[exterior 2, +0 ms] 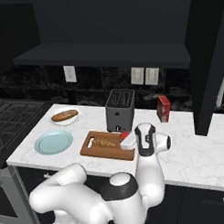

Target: From the different types of pastries on the counter, select a croissant and place it on the cutting board. Then retrieve a jar of jam from the cabinet and place it alongside the croissant on the cutting board.

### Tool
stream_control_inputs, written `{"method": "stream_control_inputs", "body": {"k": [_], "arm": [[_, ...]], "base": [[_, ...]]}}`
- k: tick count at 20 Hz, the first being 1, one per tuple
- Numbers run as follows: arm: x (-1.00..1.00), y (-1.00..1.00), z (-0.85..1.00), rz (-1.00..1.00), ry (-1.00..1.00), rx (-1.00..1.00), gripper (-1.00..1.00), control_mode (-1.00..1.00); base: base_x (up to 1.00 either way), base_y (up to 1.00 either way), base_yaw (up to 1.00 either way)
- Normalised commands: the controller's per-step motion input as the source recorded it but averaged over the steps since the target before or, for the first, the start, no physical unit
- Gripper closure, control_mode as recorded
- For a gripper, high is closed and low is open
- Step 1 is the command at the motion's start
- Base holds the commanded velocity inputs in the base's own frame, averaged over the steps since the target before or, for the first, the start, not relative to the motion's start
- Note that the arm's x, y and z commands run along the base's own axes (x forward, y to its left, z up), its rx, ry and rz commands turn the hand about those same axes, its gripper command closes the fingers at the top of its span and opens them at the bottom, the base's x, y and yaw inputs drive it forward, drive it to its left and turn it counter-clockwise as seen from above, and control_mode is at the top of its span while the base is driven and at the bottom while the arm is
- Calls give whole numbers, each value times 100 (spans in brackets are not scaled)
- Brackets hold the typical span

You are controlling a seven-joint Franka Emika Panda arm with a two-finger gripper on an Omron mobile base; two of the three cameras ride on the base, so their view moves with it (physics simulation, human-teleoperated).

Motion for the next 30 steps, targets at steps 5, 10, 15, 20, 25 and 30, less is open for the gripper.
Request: {"method": "stream_control_inputs", "body": {"k": [5,10,15,20,25,30], "arm": [[19,0,-71,4,-6,0,100,-100],[3,0,-89,5,-7,0,100,-100],[1,0,-82,4,-2,0,-100,-100],[3,4,-13,-2,4,0,-100,-100],[-8,-10,-21,0,-6,0,-100,-100],[-34,-47,-16,-1,-8,0,-100,-100]], "base": [[0,0,0],[0,0,0],[0,0,0],[0,0,0],[0,0,0],[0,0,0]]}}
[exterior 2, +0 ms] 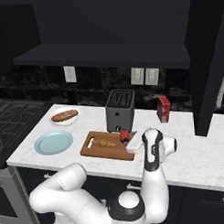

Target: From the different types of pastries on the counter, select a croissant and place it on the cutting board. Then retrieve a jar of jam from the cabinet and place it alongside the croissant on the cutting board.

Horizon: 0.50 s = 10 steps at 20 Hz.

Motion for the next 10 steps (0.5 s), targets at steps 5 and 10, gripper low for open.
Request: {"method": "stream_control_inputs", "body": {"k": [5,10], "arm": [[-29,-89,6,-8,0,6,-100,-100],[-59,-100,42,-24,2,14,-100,-100]], "base": [[0,0,0],[0,0,0]]}}
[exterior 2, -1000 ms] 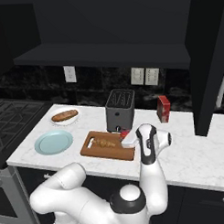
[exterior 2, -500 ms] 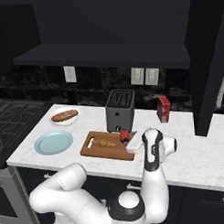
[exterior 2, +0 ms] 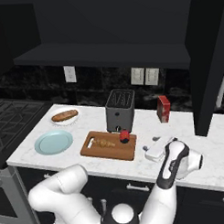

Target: From the different types of pastries on the counter, select a croissant and place it on the cutting board. Then retrieve a jar of jam from the cabinet and place it alongside the croissant on the cutting board.

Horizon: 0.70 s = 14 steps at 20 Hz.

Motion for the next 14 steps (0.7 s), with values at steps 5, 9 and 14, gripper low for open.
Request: {"method": "stream_control_inputs", "body": {"k": [5,9,14], "arm": [[-75,-99,29,-25,0,16,-100,-100],[-73,-66,96,-7,-2,6,-100,-100],[-72,-24,87,0,0,3,-100,-100]], "base": [[0,0,0],[0,0,0],[0,0,0]]}}
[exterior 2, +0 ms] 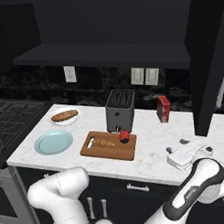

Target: From the different types of pastries on the counter, select a croissant and place it on the cutting board. Then retrieve a jar of jam from the cabinet and place it alongside the croissant on the cutting board.

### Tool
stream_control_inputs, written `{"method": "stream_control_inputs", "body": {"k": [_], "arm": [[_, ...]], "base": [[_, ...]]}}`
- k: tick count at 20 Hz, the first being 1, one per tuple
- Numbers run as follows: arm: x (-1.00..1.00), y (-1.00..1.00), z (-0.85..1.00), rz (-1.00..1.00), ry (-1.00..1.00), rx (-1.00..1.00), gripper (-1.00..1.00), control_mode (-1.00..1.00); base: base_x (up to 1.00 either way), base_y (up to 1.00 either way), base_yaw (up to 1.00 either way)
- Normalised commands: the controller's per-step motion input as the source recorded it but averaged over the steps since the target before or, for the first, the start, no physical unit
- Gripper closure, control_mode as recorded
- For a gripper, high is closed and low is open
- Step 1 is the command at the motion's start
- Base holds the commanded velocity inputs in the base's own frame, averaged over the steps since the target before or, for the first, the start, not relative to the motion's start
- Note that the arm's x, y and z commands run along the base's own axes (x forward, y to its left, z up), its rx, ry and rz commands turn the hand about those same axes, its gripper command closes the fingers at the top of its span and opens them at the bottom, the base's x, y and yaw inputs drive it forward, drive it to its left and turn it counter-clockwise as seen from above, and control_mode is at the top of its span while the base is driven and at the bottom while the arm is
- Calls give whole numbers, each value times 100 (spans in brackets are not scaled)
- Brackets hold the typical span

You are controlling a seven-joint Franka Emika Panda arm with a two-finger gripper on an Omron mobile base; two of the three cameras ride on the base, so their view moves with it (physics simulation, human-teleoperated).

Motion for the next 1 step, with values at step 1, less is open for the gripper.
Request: {"method": "stream_control_inputs", "body": {"k": [1], "arm": [[-75,0,31,0,0,0,-100,-100]], "base": [[0,0,0]]}}
